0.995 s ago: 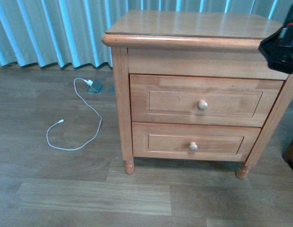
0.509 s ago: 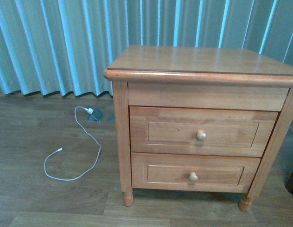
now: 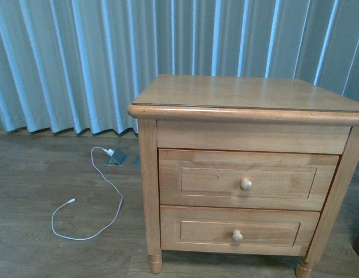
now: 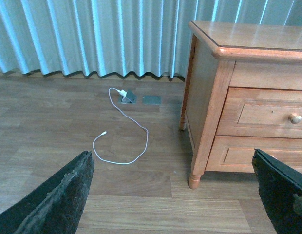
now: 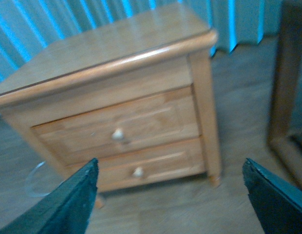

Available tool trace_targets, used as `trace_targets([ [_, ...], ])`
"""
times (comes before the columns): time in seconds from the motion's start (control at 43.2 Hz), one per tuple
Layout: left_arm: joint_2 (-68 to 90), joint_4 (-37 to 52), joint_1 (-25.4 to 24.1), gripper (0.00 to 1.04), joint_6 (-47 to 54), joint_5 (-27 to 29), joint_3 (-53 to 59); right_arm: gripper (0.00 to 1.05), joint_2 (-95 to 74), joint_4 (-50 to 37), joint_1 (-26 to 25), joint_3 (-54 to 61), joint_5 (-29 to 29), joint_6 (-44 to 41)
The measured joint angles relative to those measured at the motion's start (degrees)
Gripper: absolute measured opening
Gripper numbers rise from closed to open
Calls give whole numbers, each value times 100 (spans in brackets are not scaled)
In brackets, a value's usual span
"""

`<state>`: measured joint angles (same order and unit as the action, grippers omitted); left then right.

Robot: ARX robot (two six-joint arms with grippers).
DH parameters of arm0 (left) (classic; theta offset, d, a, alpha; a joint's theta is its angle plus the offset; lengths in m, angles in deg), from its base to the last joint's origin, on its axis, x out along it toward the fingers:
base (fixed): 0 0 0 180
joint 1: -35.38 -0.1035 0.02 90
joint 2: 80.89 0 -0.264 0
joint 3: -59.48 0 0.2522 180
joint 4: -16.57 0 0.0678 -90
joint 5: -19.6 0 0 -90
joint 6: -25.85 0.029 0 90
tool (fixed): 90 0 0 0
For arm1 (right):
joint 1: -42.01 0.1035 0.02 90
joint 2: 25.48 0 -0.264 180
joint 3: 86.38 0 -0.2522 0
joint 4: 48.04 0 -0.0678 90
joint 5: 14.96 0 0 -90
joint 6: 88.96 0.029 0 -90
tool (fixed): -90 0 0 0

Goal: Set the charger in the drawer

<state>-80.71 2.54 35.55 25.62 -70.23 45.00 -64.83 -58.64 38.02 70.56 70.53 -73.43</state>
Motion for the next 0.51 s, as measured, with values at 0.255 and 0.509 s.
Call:
trace_targets([
  [0.255, 0, 0, 0, 99, 0, -2, 0, 35, 745, -308, 378, 522, 448, -1419],
  [0.509, 0, 0, 0, 99, 0, -2, 0, 2, 1427, 136, 378, 739, 448, -1528],
])
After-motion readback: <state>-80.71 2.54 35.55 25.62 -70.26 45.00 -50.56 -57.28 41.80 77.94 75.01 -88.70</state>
